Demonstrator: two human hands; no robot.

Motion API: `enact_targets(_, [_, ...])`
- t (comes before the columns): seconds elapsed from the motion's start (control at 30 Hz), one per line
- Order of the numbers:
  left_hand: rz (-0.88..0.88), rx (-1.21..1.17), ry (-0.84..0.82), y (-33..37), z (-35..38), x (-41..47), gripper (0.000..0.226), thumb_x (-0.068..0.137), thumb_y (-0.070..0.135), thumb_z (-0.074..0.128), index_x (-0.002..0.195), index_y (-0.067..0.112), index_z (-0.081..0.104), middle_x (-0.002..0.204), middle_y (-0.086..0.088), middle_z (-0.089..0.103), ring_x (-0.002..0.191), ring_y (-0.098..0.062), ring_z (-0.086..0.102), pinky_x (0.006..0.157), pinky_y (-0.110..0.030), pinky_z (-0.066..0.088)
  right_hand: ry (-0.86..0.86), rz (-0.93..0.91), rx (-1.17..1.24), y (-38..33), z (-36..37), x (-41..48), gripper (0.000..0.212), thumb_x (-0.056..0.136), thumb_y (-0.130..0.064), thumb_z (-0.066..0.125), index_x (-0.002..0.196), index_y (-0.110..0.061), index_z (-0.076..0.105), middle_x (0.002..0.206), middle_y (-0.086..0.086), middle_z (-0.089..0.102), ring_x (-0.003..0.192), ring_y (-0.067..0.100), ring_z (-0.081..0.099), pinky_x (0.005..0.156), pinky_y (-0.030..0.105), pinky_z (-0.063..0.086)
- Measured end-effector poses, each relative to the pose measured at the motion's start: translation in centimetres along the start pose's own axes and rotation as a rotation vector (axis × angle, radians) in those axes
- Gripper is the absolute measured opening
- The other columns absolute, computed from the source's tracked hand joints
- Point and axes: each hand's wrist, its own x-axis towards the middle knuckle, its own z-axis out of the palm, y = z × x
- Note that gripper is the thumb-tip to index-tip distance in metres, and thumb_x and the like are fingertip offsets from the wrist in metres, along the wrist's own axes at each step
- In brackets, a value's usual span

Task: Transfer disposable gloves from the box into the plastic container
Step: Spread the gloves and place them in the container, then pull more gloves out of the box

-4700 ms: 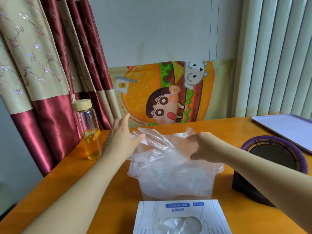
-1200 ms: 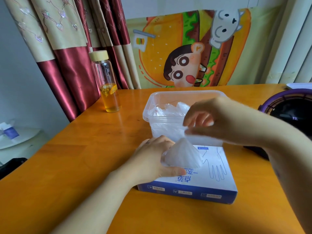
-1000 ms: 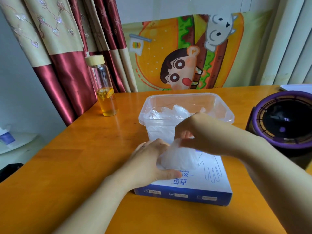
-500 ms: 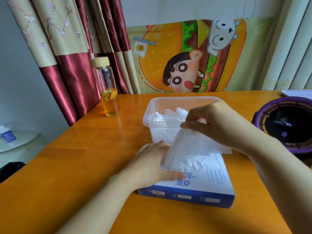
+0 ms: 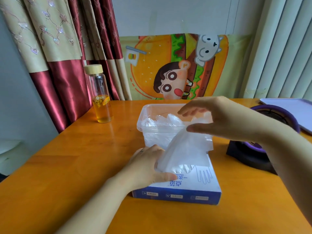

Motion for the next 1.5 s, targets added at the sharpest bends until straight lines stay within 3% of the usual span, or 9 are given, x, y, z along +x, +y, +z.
enact_targets(0.23, [0.008,-0.075,0.008,0.1,-0.3,-0.2,0.049,0.080,0.064,0.060,0.122,0.042,0.047,0.126,0.019,0.051,0.110,-0.003,0.049,0.099,-0.028,0.043,-0.230,0.098,-0.272,0.6,0.6,-2.7,0.090,0.085,-0.022,0.067,0.141,-0.057,0.006,0.148,-0.027,0.013,0.132,-0.005,0.014,0.106,0.019,0.026])
enact_targets(0.4, [-0.037,-0.201,0.154,0.3,-0.4,-0.4,0.095,0.066,0.076,0.062,0.141,0.054,0.009,0.145,0.023,0.036,0.133,-0.008,0.038,0.108,-0.039,0.039,0.115,-0.042,-0.175,0.6,1.8,-1.6,0.028,0.084,-0.043,0.055,0.109,-0.035,0.065,0.127,-0.010,0.055,0.120,0.008,0.043,0.104,0.034,0.039])
enact_targets(0.57, [0.073,-0.110,0.328,3.7,-0.9,-1.2,0.110,0.070,0.070,0.063,0.120,0.062,-0.036,0.158,0.022,-0.006,0.146,-0.005,0.006,0.116,-0.036,0.024,0.196,-0.034,-0.068,-0.4,2.7,0.3,0.046,0.078,-0.059,0.047,0.086,-0.021,0.072,0.091,-0.012,0.068,0.086,0.007,0.060,0.078,0.036,0.051])
enact_targets(0.7, [0.121,-0.473,0.467,4.0,-1.2,-0.8,0.052,0.088,0.060,0.034,0.138,0.057,0.023,0.149,0.029,0.026,0.136,0.013,0.019,0.111,-0.016,0.025,0.327,0.023,0.061,-0.3,3.6,0.7,0.040,0.076,-0.056,0.058,0.097,-0.022,0.063,0.094,-0.017,0.062,0.081,0.003,0.060,0.074,0.032,0.053])
enact_targets(0.77, [0.081,-0.787,0.463,3.7,-1.7,-1.1,0.029,0.096,0.046,0.030,0.115,0.048,0.052,0.120,0.035,0.055,0.116,0.019,0.045,0.091,-0.001,0.037,0.434,0.003,0.078,0.0,4.1,-0.1,0.035,0.077,-0.049,0.064,0.100,-0.023,0.057,0.097,-0.019,0.056,0.081,0.002,0.057,0.076,0.030,0.052])
enact_targets(0.87, [-0.014,-0.999,0.356,2.5,-1.9,-1.0,0.030,0.098,0.043,0.032,0.105,0.045,0.061,0.106,0.032,0.063,0.104,0.015,0.054,0.090,-0.007,0.041,0.479,-0.137,0.045,-0.1,5.0,-1.6,0.027,0.081,-0.041,0.064,0.097,-0.019,0.058,0.099,-0.012,0.050,0.089,0.004,0.051,0.076,0.029,0.048])
enact_targets(1.0, [-0.154,-1.269,0.268,1.9,-1.8,-0.5,0.039,0.096,0.048,0.036,0.114,0.033,0.068,0.119,0.002,0.068,0.120,-0.021,0.056,0.106,-0.051,0.039,0.285,-0.250,-0.128,-0.5,7.3,-2.9,0.033,0.086,-0.038,0.062,0.116,-0.024,0.059,0.113,-0.006,0.048,0.088,0.015,0.055,0.070,0.028,0.051])
enact_targets(1.33, [-0.200,-1.709,0.349,2.2,-2.8,-0.3,0.040,0.103,0.037,0.032,0.116,0.024,0.067,0.114,-0.007,0.070,0.115,-0.028,0.060,0.098,-0.057,0.043,-0.313,0.054,-0.038,-0.5,10.6,-2.8,0.039,0.097,-0.043,0.045,0.128,-0.024,0.057,0.124,-0.005,0.057,0.106,0.012,0.055,0.092,0.028,0.047])
enact_targets(1.5, [0.054,-1.600,0.538,3.3,-5.2,-0.8,0.039,0.100,0.039,0.031,0.112,0.025,0.066,0.109,-0.002,0.072,0.115,-0.021,0.060,0.092,-0.042,0.046,-0.362,0.057,-0.051,-1.0,10.6,-3.0,0.039,0.092,-0.055,0.047,0.114,-0.026,0.059,0.113,-0.005,0.062,0.088,0.012,0.051,0.069,0.020,0.038])
